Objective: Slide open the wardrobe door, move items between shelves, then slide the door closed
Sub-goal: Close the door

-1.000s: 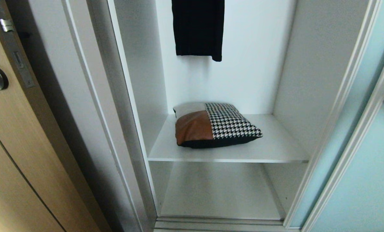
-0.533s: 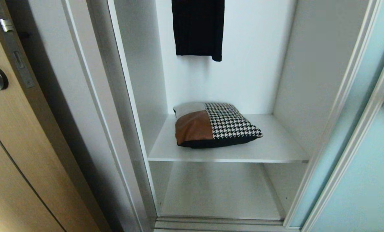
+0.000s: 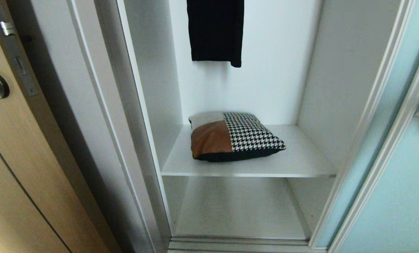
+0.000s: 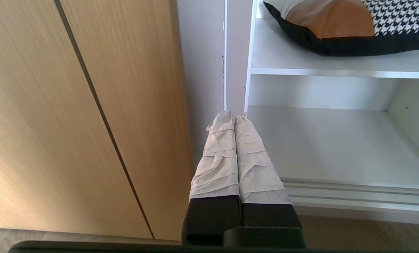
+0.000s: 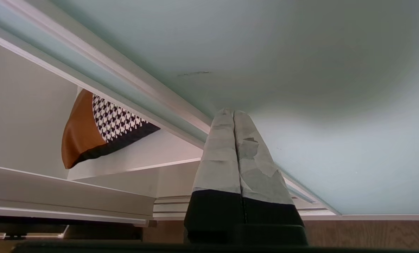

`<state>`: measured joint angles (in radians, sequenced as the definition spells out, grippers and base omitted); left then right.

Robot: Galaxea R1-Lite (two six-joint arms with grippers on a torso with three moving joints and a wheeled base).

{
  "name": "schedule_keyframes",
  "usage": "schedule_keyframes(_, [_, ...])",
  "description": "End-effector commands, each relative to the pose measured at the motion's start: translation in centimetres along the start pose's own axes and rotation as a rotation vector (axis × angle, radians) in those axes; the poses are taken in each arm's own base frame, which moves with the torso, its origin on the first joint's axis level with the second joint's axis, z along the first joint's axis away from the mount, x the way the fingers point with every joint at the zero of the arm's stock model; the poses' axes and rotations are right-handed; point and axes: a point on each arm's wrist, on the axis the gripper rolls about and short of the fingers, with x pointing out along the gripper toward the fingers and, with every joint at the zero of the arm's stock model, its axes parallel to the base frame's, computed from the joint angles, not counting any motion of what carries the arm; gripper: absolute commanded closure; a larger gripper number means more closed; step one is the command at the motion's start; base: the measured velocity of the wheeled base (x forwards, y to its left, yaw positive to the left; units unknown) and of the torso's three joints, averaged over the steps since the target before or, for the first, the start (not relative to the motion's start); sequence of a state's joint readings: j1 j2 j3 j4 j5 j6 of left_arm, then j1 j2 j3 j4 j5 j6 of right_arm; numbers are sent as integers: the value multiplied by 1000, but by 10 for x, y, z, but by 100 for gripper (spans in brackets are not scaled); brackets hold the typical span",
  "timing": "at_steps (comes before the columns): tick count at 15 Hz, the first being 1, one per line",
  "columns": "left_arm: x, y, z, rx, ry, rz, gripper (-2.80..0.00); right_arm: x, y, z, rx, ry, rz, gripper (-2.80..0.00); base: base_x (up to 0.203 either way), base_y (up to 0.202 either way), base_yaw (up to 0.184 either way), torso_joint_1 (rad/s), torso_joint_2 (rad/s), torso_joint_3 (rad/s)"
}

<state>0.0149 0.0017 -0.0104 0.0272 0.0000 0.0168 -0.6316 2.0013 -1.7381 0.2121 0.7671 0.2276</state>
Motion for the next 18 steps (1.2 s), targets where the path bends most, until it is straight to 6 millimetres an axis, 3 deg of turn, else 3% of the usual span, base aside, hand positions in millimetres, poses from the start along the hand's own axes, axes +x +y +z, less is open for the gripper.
schedule_keyframes(1, [0, 0, 0, 0, 0, 0, 0, 2, 4, -1, -5, 5, 16, 0, 0, 0, 0, 0, 0, 0])
schedule_keyframes(6, [0, 0, 0, 0, 1, 0, 0, -2, 32, -11, -25, 31, 56, 0, 0, 0, 0, 0, 0, 0])
schedule_keyframes(10, [0, 0, 0, 0, 0, 0, 0, 7, 54, -22, -41, 75, 105, 0, 0, 0, 0, 0, 0, 0])
schedule_keyframes(14, [0, 0, 0, 0, 1, 0, 0, 15, 85, -38, -72, 120, 175, 0, 0, 0, 0, 0, 0, 0])
schedule_keyframes(18, [0, 0, 0, 0, 1, 0, 0, 18, 131, -65, -124, 200, 283, 0, 0, 0, 0, 0, 0, 0])
